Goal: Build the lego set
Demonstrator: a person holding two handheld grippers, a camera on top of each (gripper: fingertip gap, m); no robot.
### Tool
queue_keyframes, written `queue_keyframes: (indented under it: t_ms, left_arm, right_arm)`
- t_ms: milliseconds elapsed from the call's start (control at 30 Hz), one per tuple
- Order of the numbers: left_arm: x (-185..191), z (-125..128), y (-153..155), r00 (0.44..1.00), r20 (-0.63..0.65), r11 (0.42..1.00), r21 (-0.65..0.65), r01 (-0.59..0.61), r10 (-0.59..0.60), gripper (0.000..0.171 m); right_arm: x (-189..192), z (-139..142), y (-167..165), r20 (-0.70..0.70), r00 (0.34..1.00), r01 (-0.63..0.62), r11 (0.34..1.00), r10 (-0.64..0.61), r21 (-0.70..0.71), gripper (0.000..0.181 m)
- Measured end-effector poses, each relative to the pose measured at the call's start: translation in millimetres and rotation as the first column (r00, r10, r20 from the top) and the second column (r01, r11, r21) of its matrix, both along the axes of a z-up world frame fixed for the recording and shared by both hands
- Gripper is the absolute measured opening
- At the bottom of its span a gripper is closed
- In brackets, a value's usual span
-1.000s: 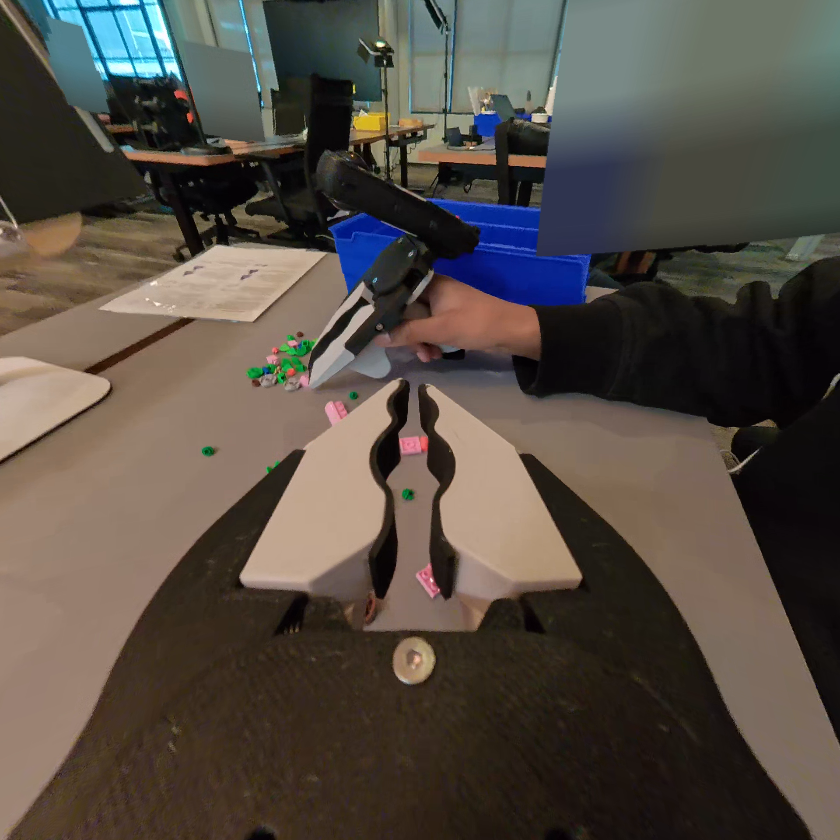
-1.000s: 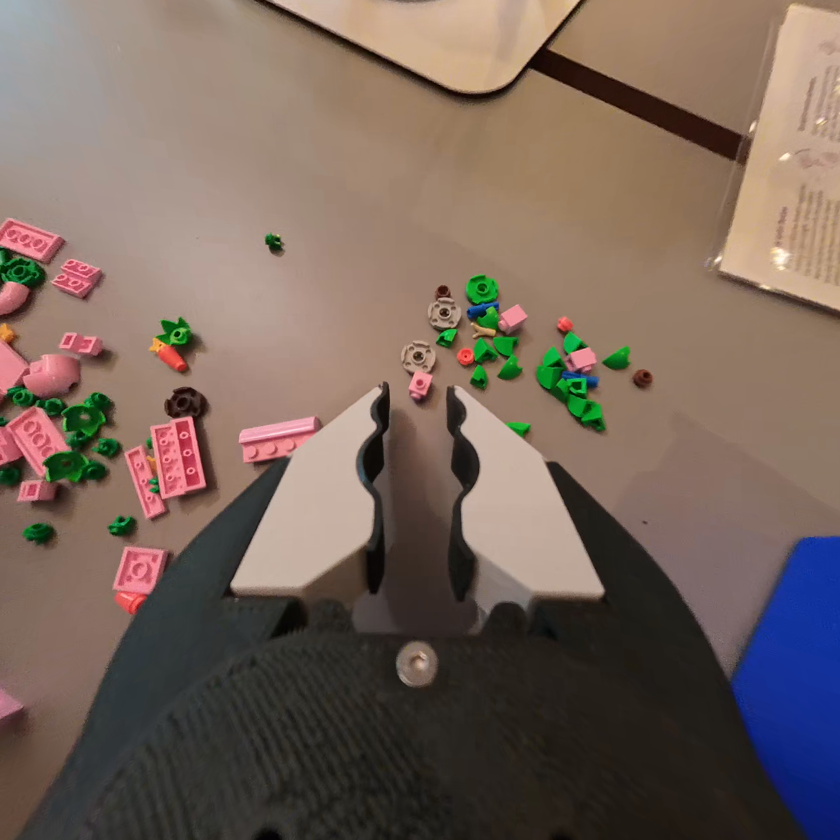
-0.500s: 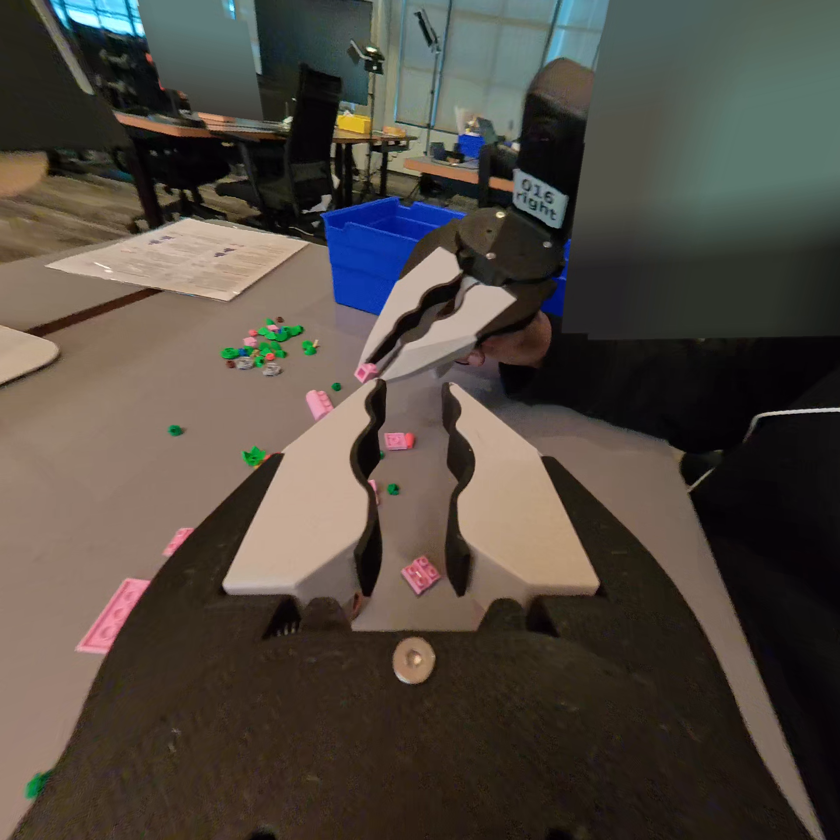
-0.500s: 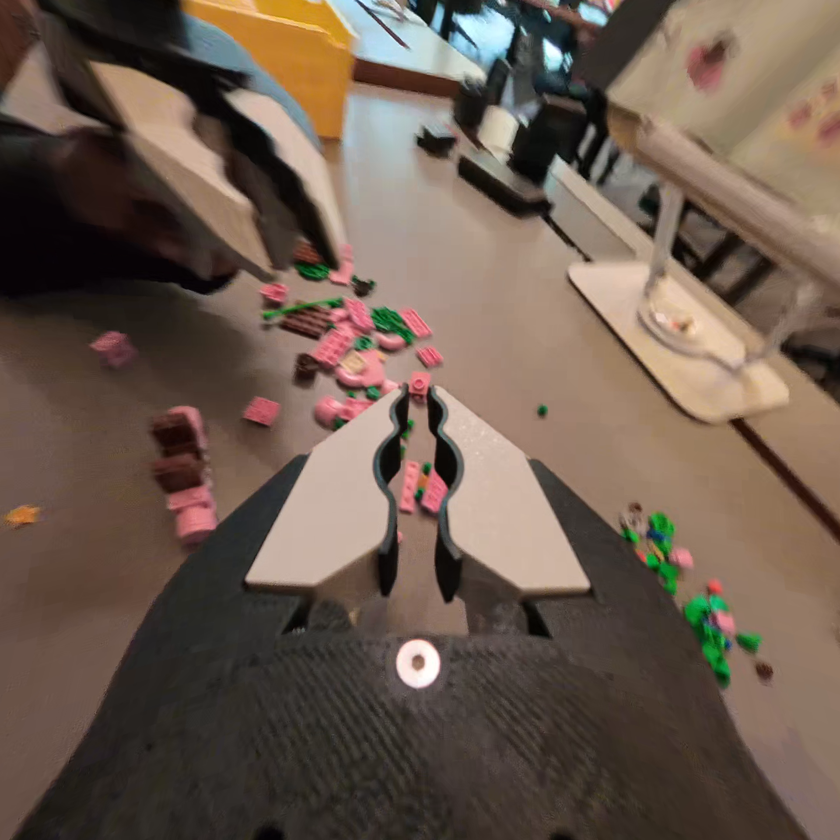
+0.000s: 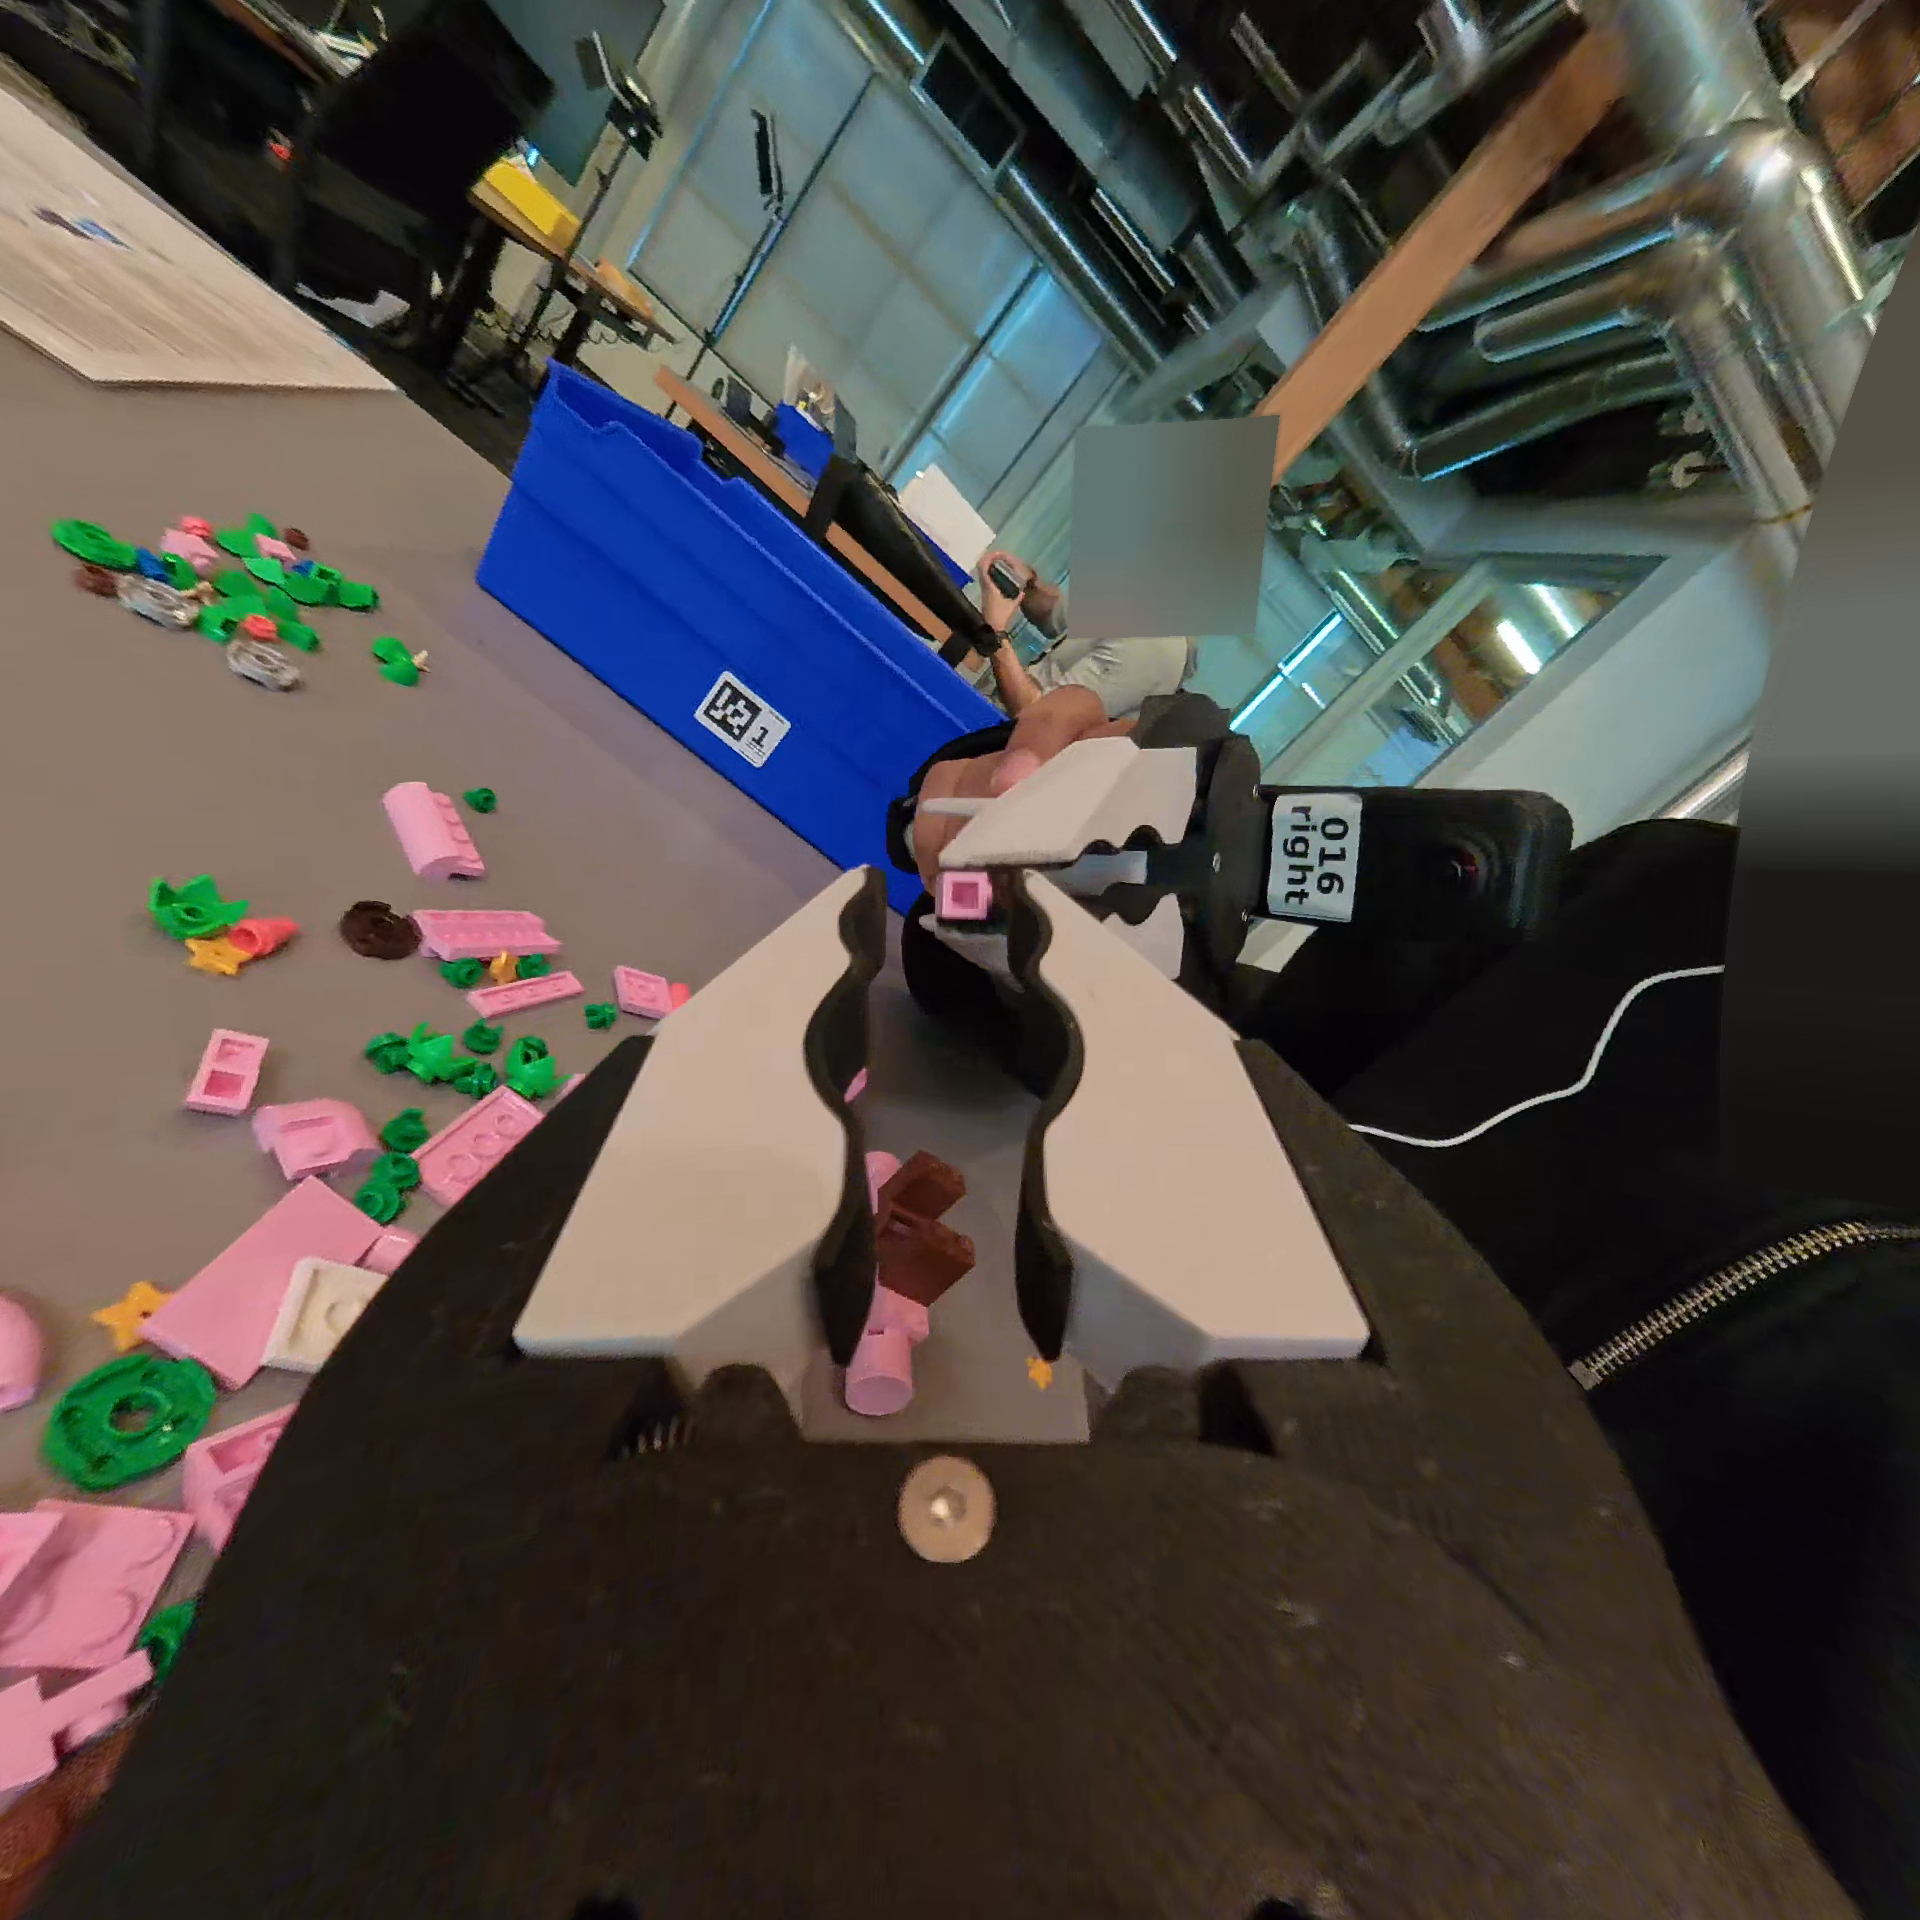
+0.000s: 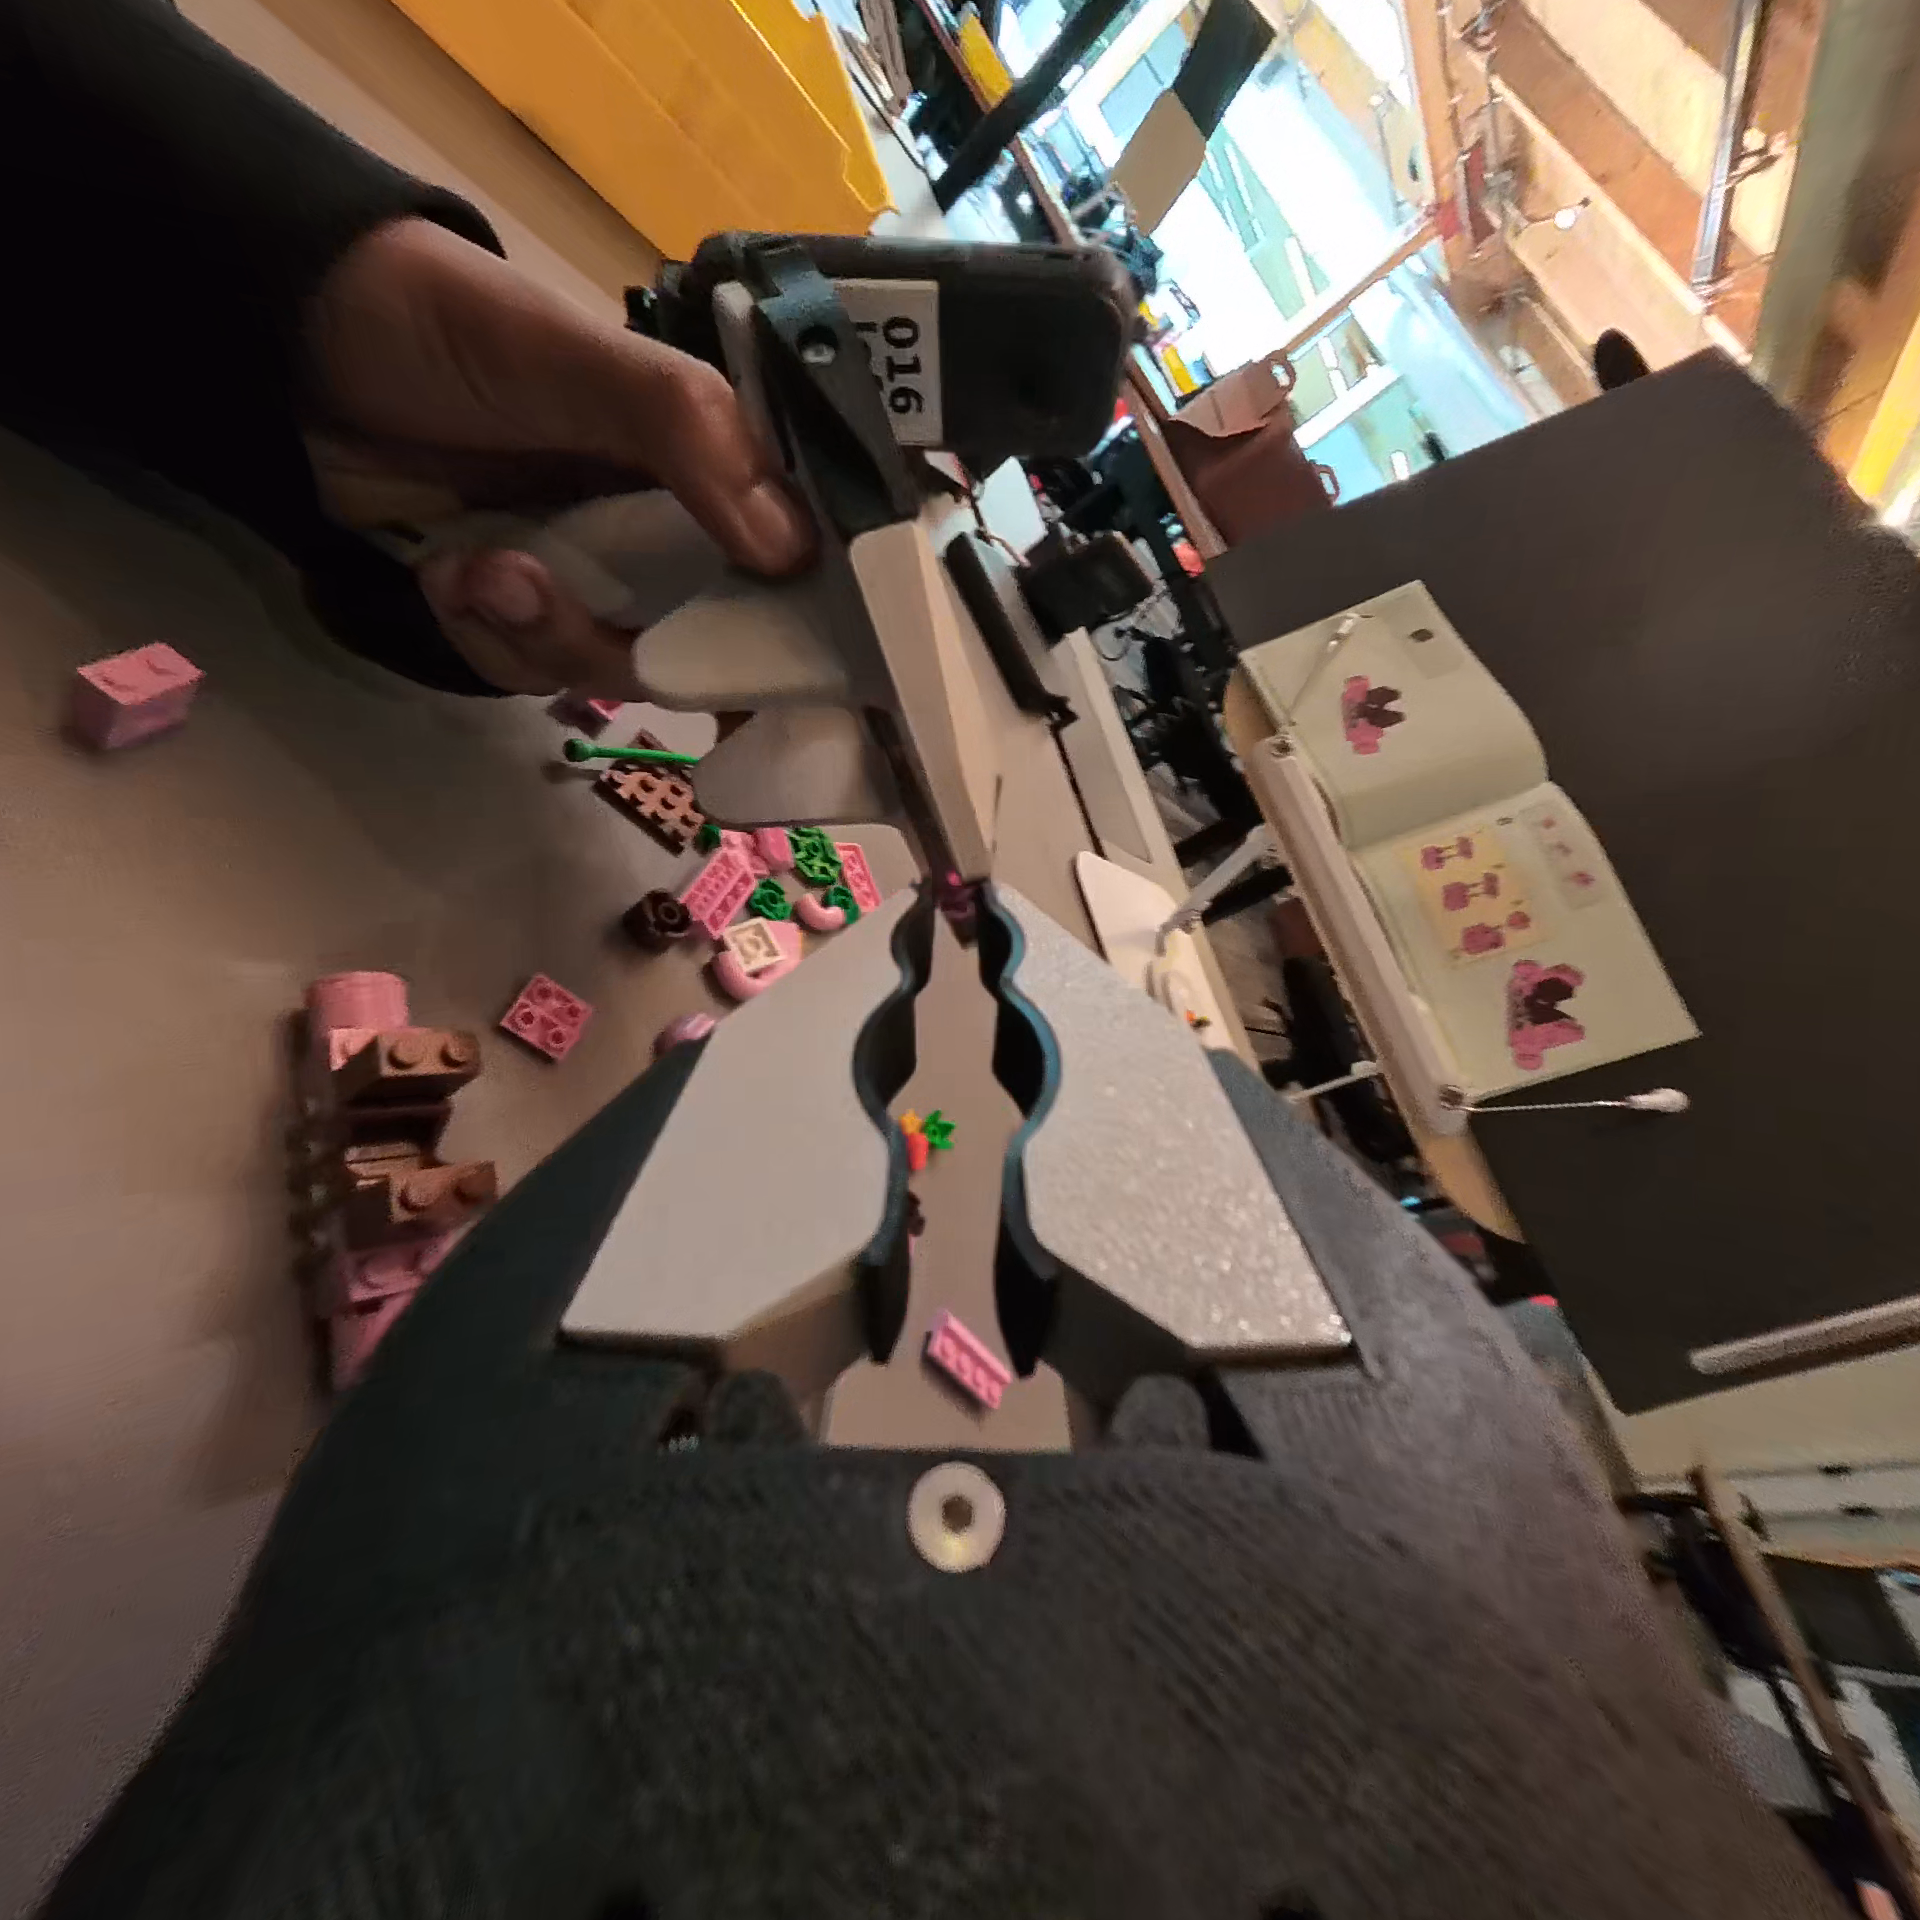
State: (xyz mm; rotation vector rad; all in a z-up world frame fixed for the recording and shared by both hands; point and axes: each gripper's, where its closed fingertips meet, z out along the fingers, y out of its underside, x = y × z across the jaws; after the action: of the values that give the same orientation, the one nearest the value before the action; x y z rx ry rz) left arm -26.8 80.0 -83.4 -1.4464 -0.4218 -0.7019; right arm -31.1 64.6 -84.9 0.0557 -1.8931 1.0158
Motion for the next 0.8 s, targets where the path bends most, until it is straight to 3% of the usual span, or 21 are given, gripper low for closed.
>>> queue_keyframes:
  t_ms: [300,600,800]
  left_arm:
    - [7,5,-2,0.999,-0.01,0.998,0.031,0.045,-0.045,0.008]
    - [17,25,-7,0.951,0.198,0.95,0.253,0.184,-0.237,0.008]
    - [29,33,-5,0.915,0.236,0.914,0.326,0.243,-0.327,0.008]
  right_arm:
    - [4,4,1,-0.05,0.998,-0.031,1.0,0.031,0.003,0.006]
    - [17,25,-1,-0.026,0.99,-0.139,0.978,0.137,-0.155,0.008]
    - [26,32,-4,-0.029,0.984,-0.179,0.966,0.177,-0.188,0.008]
